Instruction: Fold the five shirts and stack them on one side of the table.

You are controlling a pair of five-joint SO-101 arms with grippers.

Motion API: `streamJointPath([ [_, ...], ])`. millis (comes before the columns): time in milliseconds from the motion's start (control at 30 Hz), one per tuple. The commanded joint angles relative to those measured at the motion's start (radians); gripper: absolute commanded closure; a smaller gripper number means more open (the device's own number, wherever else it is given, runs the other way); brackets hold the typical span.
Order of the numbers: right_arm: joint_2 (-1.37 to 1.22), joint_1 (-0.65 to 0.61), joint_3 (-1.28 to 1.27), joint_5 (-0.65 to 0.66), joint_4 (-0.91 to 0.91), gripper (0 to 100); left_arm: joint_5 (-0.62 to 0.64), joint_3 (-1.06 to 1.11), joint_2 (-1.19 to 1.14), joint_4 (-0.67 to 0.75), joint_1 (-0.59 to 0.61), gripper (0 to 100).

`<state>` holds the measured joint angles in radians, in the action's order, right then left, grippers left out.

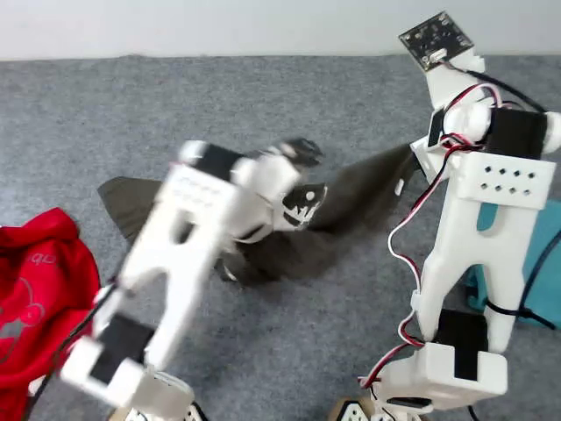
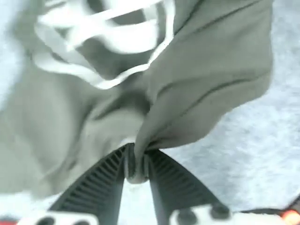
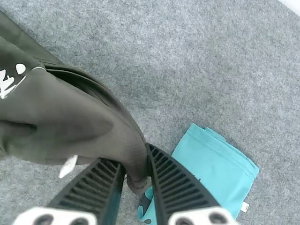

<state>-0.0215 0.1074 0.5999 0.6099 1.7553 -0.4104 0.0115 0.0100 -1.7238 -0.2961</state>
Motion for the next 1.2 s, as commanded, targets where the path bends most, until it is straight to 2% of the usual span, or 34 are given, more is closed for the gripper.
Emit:
streamJointPath([
  [0, 0.041, 0.001, 0.046, 0.008, 0.039, 98.9, -0.041, 0.012, 0.218, -0.031, 0.123, 99],
  [300, 0.157, -0.007, 0.046, 0.008, 0.039, 98.9, -0.023, -0.013, 0.509, -0.029, 0.367, 99],
  [500, 0.282, -0.062, 0.046, 0.008, 0.038, 98.9, 0.081, -0.220, 0.543, -0.026, 0.502, 98],
  [667, 0.410, -0.170, 0.046, 0.008, 0.024, 98.9, 0.092, -0.401, 0.542, 0.049, 0.571, 98],
  [833, 0.532, -0.173, 0.046, 0.009, -0.137, 98.9, 0.092, -0.558, 0.545, 0.153, 0.629, 98],
  [1033, 0.630, -0.170, 0.046, 0.124, -0.332, 98.9, 0.084, -0.728, 0.549, 0.245, 0.651, 98],
  [1167, 0.659, -0.110, 0.046, 0.206, -0.455, 98.9, 0.084, -0.800, 0.549, 0.284, 0.652, 98],
])
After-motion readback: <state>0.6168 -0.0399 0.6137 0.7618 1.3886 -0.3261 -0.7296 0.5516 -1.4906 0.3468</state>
